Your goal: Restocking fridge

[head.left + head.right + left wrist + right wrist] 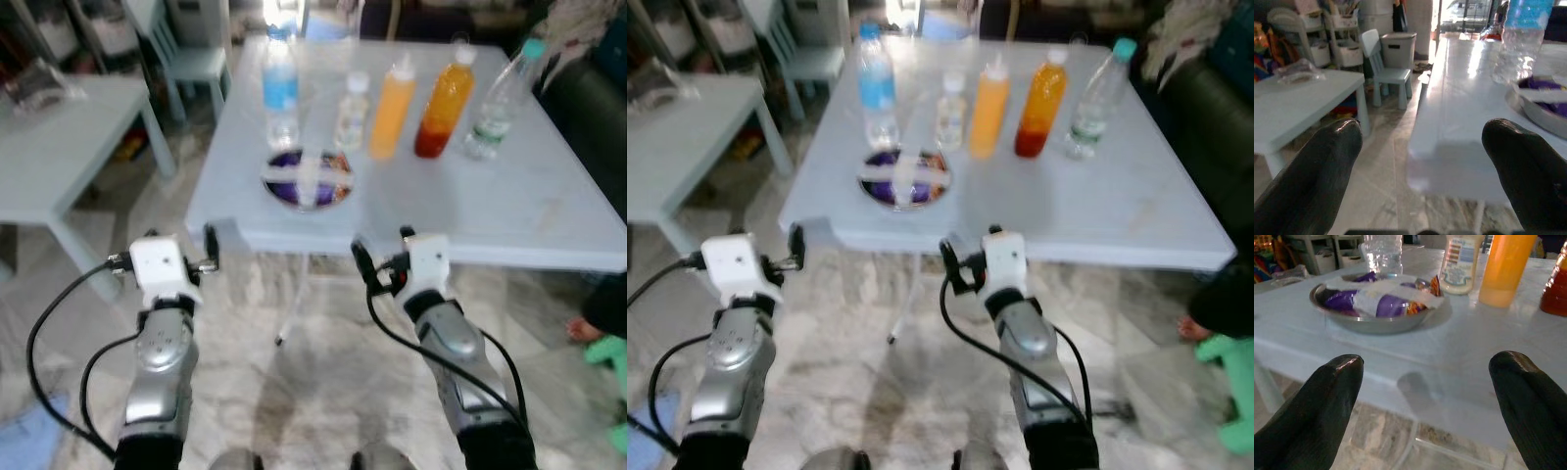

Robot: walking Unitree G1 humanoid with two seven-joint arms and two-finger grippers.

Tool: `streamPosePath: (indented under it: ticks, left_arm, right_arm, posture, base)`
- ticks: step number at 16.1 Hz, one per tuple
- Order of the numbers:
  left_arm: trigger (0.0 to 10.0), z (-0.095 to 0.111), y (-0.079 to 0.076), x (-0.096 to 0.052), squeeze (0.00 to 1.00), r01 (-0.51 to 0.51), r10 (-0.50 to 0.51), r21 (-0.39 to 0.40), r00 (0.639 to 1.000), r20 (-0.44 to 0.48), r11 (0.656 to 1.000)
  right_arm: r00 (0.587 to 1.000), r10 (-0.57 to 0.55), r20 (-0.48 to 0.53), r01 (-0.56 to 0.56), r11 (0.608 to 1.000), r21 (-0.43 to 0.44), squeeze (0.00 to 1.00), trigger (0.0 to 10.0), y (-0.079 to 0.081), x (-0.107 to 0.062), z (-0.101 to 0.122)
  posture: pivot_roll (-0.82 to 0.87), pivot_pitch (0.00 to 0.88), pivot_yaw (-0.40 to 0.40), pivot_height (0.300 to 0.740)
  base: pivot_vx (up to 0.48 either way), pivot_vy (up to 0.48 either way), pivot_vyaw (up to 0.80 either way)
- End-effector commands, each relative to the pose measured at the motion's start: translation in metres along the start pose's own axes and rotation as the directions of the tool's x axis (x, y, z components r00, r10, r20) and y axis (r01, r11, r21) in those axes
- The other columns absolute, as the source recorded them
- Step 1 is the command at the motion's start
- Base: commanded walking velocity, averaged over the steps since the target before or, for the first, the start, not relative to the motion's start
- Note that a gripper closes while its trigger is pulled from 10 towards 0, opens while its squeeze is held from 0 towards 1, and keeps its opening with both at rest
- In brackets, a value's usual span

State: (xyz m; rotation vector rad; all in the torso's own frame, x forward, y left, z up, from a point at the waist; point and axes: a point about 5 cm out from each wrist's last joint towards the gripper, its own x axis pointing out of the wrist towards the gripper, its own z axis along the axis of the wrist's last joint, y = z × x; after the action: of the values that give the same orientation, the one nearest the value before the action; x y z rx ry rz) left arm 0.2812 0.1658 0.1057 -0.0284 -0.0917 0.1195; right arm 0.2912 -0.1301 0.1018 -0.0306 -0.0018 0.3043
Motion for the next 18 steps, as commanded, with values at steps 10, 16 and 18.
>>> streamPosePath:
  ticks: [10, 16, 18]
  left_arm:
    - [10.0, 0.005, -0.014, 0.000, 0.00, 0.065, -0.064, -0.012, 0.998, 0.024, 0.998]
    - [10.0, 0.004, -0.017, -0.003, 0.00, 0.077, -0.077, -0.009, 0.997, 0.020, 0.997]
    - [10.0, 0.004, -0.017, -0.003, 0.00, 0.081, -0.081, -0.009, 0.997, 0.018, 0.997]
  right_arm:
    - [1.000, -0.021, -0.003, 0.021, 1.000, -0.019, 0.00, 10.0, -0.007, -0.002, 0.001]
    - [0.999, -0.030, 0.025, 0.030, 0.999, -0.024, 0.00, 10.0, -0.015, 0.008, 0.010]
    - [0.999, -0.033, 0.039, 0.034, 0.998, -0.045, 0.00, 10.0, -0.024, 0.017, 0.017]
  posture:
    - [-0.08, 0.112, -0.006, 0.740]
    - [-0.08, 0.115, 0.001, 0.740]
    - [-0.08, 0.115, 0.001, 0.740]
  base:
    - [0.102, 0.190, -0.26]
    - [0.000, 0.000, 0.00]
    - [0.000, 0.000, 0.00]
